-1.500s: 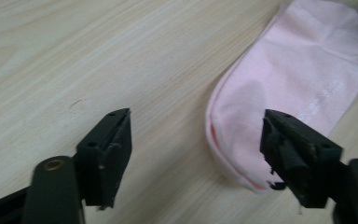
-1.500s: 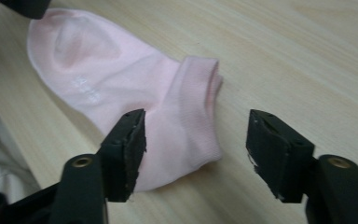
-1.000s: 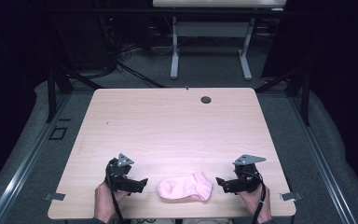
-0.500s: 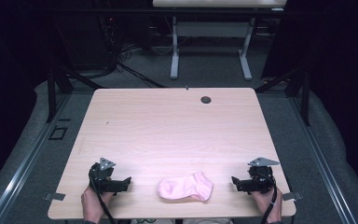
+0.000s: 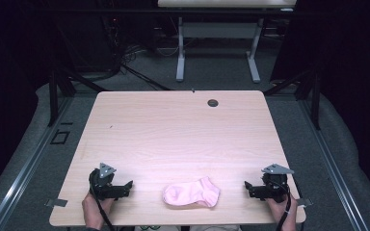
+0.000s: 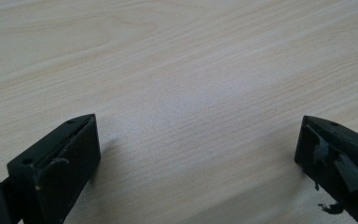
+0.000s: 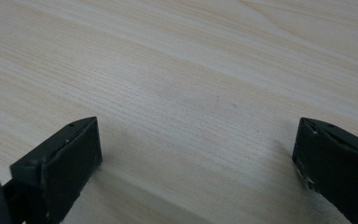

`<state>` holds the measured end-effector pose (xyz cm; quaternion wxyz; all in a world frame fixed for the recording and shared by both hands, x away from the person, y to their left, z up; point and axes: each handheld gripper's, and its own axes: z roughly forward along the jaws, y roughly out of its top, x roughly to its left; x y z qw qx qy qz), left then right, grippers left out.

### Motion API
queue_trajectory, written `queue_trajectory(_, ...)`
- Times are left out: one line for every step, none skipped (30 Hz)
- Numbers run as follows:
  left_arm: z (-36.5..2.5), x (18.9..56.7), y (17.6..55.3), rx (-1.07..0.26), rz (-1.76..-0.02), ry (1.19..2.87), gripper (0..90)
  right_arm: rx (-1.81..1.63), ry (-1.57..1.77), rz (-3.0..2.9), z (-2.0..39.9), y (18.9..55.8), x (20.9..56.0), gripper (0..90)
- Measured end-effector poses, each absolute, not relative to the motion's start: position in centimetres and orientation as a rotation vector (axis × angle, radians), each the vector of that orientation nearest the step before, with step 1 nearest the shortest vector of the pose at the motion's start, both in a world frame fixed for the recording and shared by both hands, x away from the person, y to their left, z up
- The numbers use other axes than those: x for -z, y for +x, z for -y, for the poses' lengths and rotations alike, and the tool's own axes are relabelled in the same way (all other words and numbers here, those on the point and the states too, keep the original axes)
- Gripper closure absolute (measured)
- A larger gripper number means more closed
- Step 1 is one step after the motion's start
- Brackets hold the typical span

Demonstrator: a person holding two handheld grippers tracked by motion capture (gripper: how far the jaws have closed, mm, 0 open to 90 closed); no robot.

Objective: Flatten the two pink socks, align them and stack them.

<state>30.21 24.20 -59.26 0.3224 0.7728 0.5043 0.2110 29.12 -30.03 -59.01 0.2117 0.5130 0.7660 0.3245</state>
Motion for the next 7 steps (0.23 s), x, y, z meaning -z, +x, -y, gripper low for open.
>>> queue_trajectory(-24.2, 59.26, 30.21, -0.554, -1.324, 2.029, 0.0, -0.898, 1.425, -2.129, 30.02, 29.13, 59.0, 0.3)
queue_trajectory(-24.2, 59.26, 30.21, -0.555, -1.324, 2.029, 0.0, -0.898, 1.422, -2.131, 30.02, 29.14, 59.01, 0.1)
queue_trajectory(-24.2, 59.26, 30.21, -0.555, -1.324, 2.029, 0.0, -0.898, 1.422, -2.131, 30.02, 29.14, 59.01, 0.1)
queue_trajectory(-24.2, 59.26, 30.2, -0.555, -1.324, 2.029, 0.0, -0.899, 1.423, -2.13, 30.01, 29.14, 59.02, 0.0)
queue_trajectory(-24.2, 59.26, 30.2, -0.555, -1.324, 2.029, 0.0, -0.899, 1.421, -2.132, 30.01, 29.15, 59.03, 0.0)
queue_trajectory(-24.2, 59.26, 30.2, -0.555, -1.324, 2.029, 0.0, -0.899, 1.421, -2.132, 30.01, 29.15, 59.03, 0.0)
queue_trajectory(-24.2, 59.26, 30.2, -0.555, -1.324, 2.029, 0.0, -0.901, 1.419, -2.134, 30.01, 29.17, 59.04, 0.0)
